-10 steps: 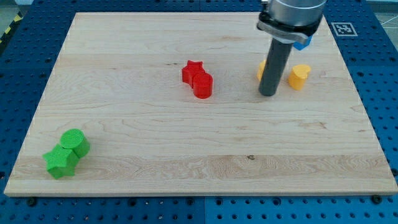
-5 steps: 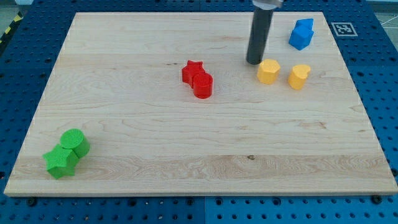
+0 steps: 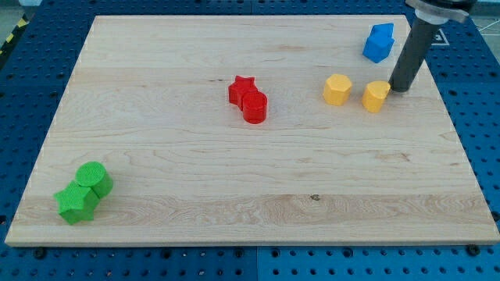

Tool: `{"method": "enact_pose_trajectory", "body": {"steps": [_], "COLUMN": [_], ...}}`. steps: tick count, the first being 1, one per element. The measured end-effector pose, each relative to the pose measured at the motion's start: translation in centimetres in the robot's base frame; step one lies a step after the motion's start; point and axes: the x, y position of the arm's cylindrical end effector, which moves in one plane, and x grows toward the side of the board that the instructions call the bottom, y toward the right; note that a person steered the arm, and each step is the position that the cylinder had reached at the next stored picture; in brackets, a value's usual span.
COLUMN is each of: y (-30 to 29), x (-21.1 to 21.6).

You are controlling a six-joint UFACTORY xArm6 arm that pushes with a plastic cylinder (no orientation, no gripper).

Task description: Push yellow heart down a bit

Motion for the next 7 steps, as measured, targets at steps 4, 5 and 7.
{"method": "enact_pose_trajectory", "body": {"steps": [4, 5, 7], "y": [-3.3, -3.3, -3.3], "x": [-2.2, 0.3, 2.8]}}
